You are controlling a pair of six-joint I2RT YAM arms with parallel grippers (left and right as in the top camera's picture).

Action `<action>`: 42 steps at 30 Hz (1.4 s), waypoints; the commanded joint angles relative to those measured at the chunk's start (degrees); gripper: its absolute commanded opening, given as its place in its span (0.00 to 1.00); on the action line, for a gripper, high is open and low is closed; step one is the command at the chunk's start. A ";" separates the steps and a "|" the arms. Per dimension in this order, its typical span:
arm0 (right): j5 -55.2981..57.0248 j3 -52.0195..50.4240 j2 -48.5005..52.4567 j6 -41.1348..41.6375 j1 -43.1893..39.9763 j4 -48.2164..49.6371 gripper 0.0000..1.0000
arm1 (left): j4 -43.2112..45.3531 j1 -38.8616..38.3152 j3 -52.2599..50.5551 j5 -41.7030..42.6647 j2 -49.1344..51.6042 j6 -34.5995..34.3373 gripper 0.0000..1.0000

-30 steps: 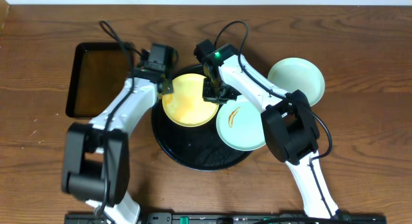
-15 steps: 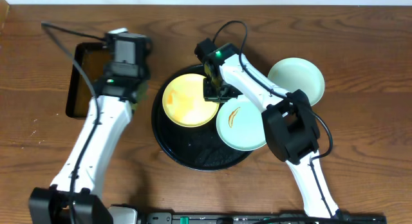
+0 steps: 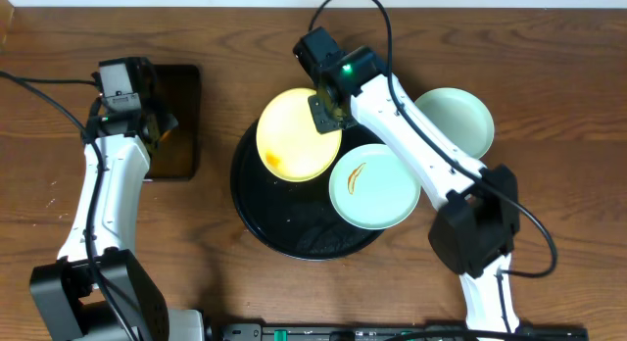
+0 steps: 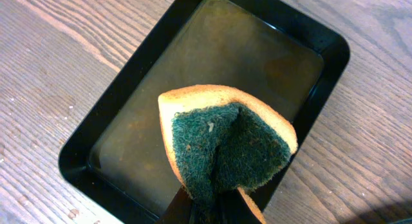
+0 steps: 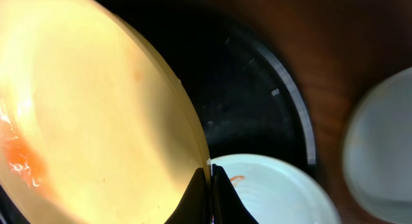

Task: Clean dirty plates on tray and stack at the side
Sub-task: 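Move the sponge with the left gripper over the black rectangular tray, then lift the yellow plate with the right gripper and carry it right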

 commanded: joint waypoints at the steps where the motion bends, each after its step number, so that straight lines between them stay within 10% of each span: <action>1: 9.94 0.74 -1.60 -2.93 2.62 -0.07 0.01 | 0.39 0.57 -0.11 1.75 -0.17 0.52 0.08; 32: 76.08 0.79 -1.79 -21.07 20.35 6.21 0.01 | 2.27 0.57 -0.11 1.79 5.16 0.72 0.08; 42: 73.59 0.79 -2.03 -20.87 21.62 9.27 0.01 | 2.05 0.55 -0.11 1.81 5.16 0.72 0.08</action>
